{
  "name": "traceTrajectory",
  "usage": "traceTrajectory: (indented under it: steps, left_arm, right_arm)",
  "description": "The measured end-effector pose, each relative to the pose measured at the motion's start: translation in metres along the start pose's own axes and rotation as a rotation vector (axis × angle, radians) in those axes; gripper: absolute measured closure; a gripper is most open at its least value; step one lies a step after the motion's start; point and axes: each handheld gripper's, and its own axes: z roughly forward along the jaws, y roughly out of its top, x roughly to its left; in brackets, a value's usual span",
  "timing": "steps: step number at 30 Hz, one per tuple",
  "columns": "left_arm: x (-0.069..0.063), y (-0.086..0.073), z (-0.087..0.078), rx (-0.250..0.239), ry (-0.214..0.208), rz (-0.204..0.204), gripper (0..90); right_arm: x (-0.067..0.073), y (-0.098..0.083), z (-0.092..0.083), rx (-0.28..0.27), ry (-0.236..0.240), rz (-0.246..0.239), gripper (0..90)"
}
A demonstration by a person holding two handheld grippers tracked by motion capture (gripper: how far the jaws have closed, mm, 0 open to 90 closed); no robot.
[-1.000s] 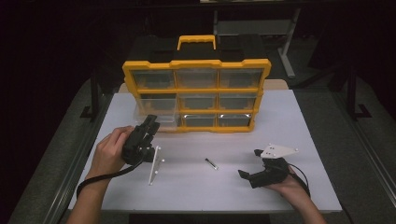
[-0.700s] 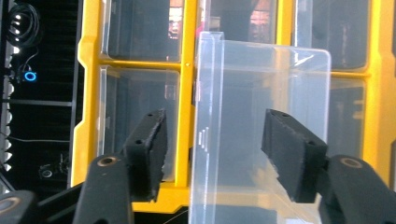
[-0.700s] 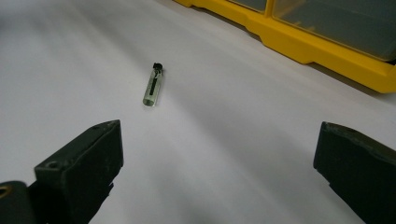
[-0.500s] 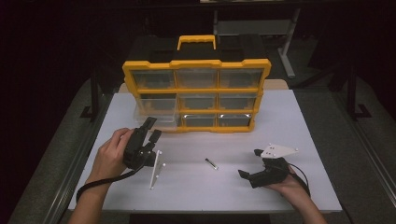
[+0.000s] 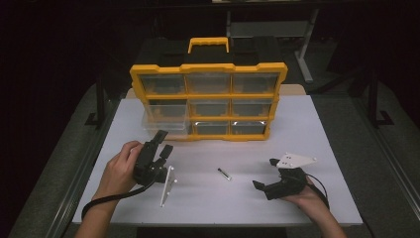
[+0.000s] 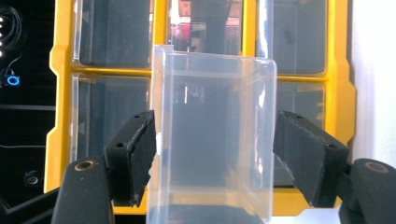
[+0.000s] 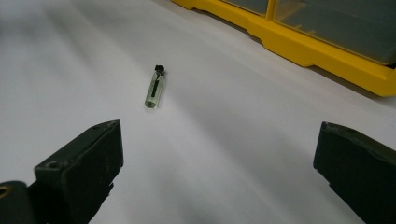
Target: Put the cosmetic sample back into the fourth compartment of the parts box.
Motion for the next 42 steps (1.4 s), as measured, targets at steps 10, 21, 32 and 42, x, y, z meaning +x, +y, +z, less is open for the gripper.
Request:
traceTrajectory:
  steps: [10,21,32,42]
  left_arm:
    - [-0.012,0.0,-0.002,0.01,-0.011,-0.018,24.6]
    - [-0.028,0.003,-0.005,0.013,-0.039,-0.033,21.0]
    - [-0.046,0.003,-0.006,0.031,-0.073,-0.057,16.8]
    - [-0.061,0.003,-0.008,0.04,-0.1,-0.1,13.5]
  right_arm:
    - [-0.001,0.0,0.0,0.0,-0.001,-0.007,1.0]
    - [-0.001,0.0,0.001,0.003,0.0,-0.008,1.0]
    - [0.001,0.0,0.001,0.0,0.001,-0.01,1.0]
    - [0.001,0.0,0.001,0.001,0.001,-0.008,1.0]
